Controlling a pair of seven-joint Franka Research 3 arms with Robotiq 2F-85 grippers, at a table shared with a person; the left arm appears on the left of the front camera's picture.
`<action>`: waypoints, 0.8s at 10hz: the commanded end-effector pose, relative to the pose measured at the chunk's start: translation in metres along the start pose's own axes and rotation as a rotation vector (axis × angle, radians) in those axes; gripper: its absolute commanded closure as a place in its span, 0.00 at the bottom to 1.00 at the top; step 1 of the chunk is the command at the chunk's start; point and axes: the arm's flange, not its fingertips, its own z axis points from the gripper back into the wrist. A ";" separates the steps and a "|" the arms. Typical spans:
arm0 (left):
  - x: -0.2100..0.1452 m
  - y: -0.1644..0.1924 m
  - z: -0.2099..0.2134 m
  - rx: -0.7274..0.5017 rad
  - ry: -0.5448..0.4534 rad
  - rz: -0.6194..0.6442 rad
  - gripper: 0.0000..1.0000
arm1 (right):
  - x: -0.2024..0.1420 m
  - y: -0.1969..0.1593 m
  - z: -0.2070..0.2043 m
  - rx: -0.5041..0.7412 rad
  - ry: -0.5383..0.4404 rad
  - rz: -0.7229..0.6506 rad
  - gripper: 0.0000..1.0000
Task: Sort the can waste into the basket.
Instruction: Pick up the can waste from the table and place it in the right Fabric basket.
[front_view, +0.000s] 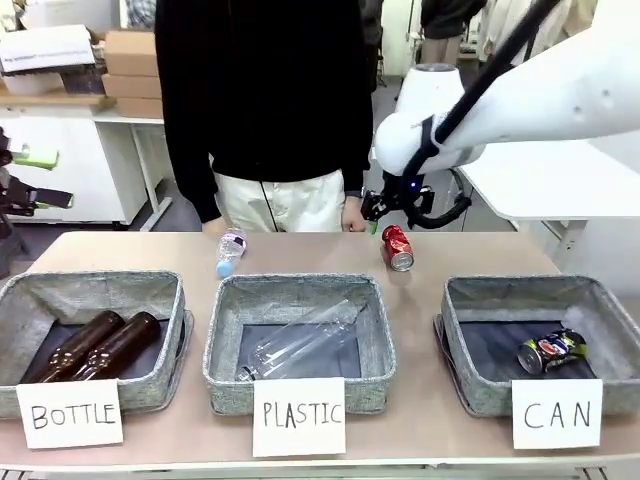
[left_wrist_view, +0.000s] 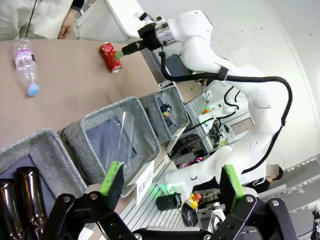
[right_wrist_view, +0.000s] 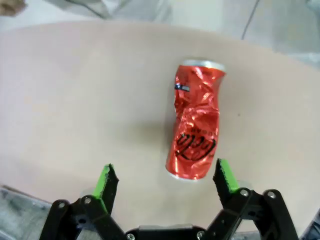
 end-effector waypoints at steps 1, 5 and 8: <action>0.000 -0.003 0.002 -0.010 0.006 0.001 0.00 | 0.018 -0.004 -0.022 -0.074 0.073 -0.071 0.00; 0.000 -0.003 0.002 -0.010 0.006 0.001 0.00 | 0.013 -0.021 -0.055 -0.074 0.146 -0.082 0.00; 0.000 -0.003 0.002 -0.010 0.006 0.001 0.00 | 0.013 -0.025 -0.062 -0.051 0.142 -0.108 0.00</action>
